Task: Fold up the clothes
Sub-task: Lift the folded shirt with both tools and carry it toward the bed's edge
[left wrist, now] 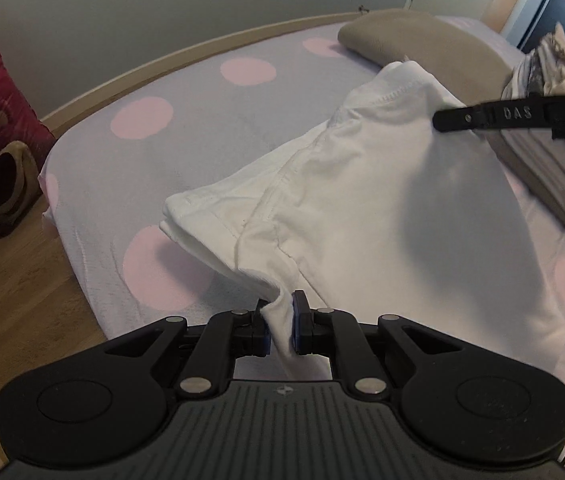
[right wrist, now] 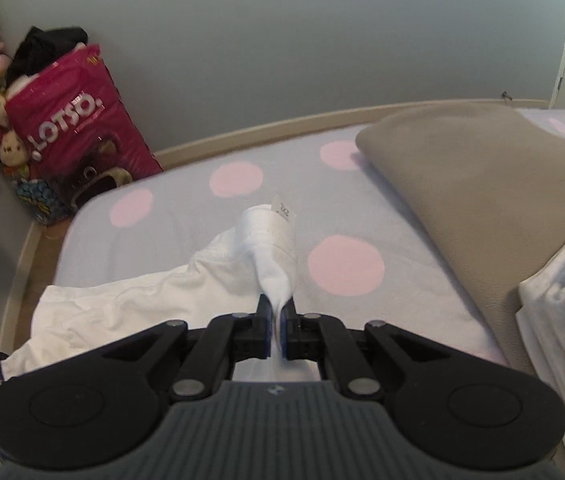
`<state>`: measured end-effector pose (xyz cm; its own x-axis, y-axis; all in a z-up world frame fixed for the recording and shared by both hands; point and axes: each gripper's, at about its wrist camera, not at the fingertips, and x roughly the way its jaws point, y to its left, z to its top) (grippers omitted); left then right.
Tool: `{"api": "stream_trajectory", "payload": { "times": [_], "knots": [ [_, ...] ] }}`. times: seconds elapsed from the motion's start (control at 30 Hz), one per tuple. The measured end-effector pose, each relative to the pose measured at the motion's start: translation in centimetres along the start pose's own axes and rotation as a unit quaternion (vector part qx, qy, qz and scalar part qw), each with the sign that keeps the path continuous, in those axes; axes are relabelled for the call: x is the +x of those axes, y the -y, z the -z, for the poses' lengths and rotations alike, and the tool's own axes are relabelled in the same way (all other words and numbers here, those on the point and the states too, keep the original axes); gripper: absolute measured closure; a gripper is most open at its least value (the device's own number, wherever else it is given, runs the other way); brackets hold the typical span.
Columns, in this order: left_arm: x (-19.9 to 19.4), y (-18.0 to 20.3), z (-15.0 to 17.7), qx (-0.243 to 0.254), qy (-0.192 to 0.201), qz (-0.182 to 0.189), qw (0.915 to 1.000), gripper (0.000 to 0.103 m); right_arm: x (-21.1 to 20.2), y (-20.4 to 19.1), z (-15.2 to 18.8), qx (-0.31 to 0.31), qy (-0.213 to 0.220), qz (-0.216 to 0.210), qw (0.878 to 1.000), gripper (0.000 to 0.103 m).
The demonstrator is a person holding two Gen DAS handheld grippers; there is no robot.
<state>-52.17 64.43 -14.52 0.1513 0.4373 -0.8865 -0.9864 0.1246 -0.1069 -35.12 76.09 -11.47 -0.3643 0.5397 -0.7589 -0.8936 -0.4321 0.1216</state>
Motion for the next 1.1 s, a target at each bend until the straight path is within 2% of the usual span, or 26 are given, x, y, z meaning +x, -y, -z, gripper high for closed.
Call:
{"api": "stream_trajectory", "payload": {
  "times": [0.13, 0.27, 0.47, 0.6, 0.67, 0.7, 0.8, 0.83, 0.87, 0.97, 1.07, 1.1],
  "knots": [
    [-0.5, -1.1, 0.0, -0.032, 0.000, 0.008, 0.9995, 0.095, 2.0, 0.1, 0.1, 0.012, -0.002, 0.002, 1.000, 0.098],
    [-0.4, -1.6, -0.3, -0.044, 0.006, 0.004, 0.9990, 0.095, 2.9, 0.0, -0.4, 0.009, 0.003, 0.001, 1.000, 0.098],
    [-0.8, -1.3, -0.2, -0.025, 0.031, -0.021, 0.9990, 0.095, 4.1, -0.2, -0.6, 0.028, 0.022, 0.002, 0.999, 0.098],
    [-0.4, -1.4, -0.5, -0.030, 0.021, -0.032, 0.9988, 0.095, 4.4, -0.4, -1.1, 0.035, 0.029, -0.001, 0.999, 0.098],
    [-0.3, -1.3, -0.7, -0.031, 0.018, -0.040, 0.9985, 0.093, 4.7, -0.4, -1.2, 0.037, 0.022, 0.000, 0.999, 0.097],
    [-0.4, -1.2, -0.7, -0.030, 0.022, -0.051, 0.9980, 0.088, 4.8, -0.4, -1.3, 0.040, 0.020, 0.000, 0.999, 0.097],
    [-1.2, -1.2, -1.0, -0.031, 0.038, -0.079, 0.9957, 0.087, 4.1, -0.4, -1.3, 0.044, 0.029, 0.019, 0.998, 0.083],
    [-1.7, -1.3, -1.1, -0.033, 0.045, -0.087, 0.9947, 0.087, 3.7, -0.3, -1.3, 0.044, 0.031, 0.021, 0.998, 0.075],
    [-2.1, -1.4, -1.1, -0.036, 0.052, -0.094, 0.9935, 0.087, 3.2, -0.1, -1.4, 0.045, 0.031, 0.022, 0.998, 0.075],
    [-1.9, -1.3, -1.0, -0.029, 0.042, -0.079, 0.9956, 0.087, 1.8, 0.2, -1.0, 0.037, 0.020, 0.014, 0.999, 0.076],
    [-1.4, -1.2, -0.8, -0.019, 0.024, -0.054, 0.9981, 0.094, 0.5, 0.5, -0.2, 0.027, 0.004, 0.005, 1.000, 0.087],
    [-1.2, -1.1, -0.8, -0.015, 0.017, -0.046, 0.9987, 0.094, 0.2, 0.7, 0.6, 0.025, -0.007, 0.007, 1.000, 0.087]
  ]
}}
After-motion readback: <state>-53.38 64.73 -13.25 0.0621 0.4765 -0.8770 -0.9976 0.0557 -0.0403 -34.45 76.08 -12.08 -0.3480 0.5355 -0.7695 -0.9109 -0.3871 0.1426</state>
